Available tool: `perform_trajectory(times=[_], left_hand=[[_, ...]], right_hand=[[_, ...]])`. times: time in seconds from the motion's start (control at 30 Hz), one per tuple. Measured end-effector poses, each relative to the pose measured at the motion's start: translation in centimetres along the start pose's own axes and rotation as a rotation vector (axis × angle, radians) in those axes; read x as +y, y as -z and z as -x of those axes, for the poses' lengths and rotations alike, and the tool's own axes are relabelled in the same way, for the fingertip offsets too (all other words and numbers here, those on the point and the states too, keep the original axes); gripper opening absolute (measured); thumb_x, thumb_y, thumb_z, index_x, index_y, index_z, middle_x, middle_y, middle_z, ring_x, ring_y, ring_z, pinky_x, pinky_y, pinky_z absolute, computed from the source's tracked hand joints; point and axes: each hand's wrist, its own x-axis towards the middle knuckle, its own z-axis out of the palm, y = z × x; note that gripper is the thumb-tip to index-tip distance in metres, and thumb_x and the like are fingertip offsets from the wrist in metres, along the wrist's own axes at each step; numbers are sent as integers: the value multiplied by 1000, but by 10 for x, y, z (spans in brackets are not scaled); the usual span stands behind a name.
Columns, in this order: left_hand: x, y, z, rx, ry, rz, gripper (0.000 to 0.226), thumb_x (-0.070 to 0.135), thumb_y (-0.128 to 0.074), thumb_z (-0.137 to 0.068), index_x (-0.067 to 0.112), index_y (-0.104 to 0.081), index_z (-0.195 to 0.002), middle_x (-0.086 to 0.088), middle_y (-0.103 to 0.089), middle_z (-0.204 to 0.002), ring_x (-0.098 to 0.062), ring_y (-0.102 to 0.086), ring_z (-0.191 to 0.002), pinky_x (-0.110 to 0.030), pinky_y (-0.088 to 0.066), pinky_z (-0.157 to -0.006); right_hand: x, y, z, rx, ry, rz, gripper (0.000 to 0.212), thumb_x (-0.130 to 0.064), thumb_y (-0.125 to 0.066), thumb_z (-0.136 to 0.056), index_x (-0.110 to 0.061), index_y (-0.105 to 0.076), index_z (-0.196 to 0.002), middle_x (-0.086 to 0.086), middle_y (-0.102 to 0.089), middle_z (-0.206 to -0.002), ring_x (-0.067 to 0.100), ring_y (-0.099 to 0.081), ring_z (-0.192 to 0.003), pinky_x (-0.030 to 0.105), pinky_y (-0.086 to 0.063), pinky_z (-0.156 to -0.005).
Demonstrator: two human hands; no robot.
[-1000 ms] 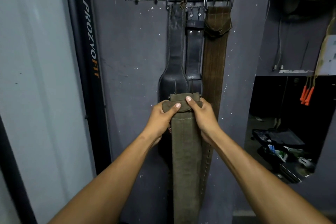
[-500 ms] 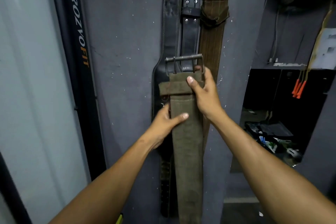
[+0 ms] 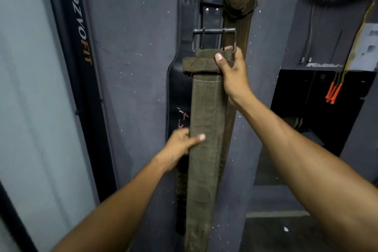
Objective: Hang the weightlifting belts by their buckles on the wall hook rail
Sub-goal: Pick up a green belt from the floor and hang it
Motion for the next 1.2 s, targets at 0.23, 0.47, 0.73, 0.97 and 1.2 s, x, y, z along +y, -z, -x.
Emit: perform_trajectory(times=[0.23, 0.47, 0.73, 0.97, 1.2], left_hand=[[124, 17, -44, 64, -234, -55, 22, 30, -76, -91, 8, -80, -95, -7, -81, -92, -15, -77, -82, -28, -61, -68], [-3, 11, -11, -95, 30, -2, 31, 15, -80, -86, 13, -73, -116, -7, -78, -118, -19, -76, -105, -26, -61, -82], [-146, 8, 35, -126, 335, -54, 30, 7, -79, -86, 7, -74, -116, -12, -75, -122, -21, -74, -110, -30, -59, -92], [-5, 0, -20, -49, -16, 266, 27, 7, -69, -93, 2, -69, -120, -16, -76, -119, -25, -75, -105, -33, -61, -88], [107, -8, -50, 52, -257, 460, 33, 18, -64, -100, 2, -66, -129, -20, -74, -118, -28, -75, -105, -44, -61, -94]], right_hand=[[6, -8, -3, -27, 26, -23, 15, -23, -63, -102, -21, -53, -113, -8, -68, -102, 1, -69, -94, 23, -56, -87], [-7, -10, -23, -1, 61, -94, 16, -22, -63, -102, -20, -52, -113, -1, -66, -105, 8, -67, -97, 31, -57, -92], [-1, -6, -31, -23, 84, -86, 15, -20, -64, -102, -22, -53, -112, -2, -66, -103, 10, -65, -97, 32, -55, -93], [23, -3, -13, -68, -3, -29, 12, -25, -63, -103, -24, -54, -111, -7, -67, -104, 2, -67, -95, 23, -55, -88], [33, -9, 10, -119, -49, 49, 13, -41, -63, -100, -39, -55, -110, -28, -73, -99, -5, -71, -96, 20, -53, -85]])
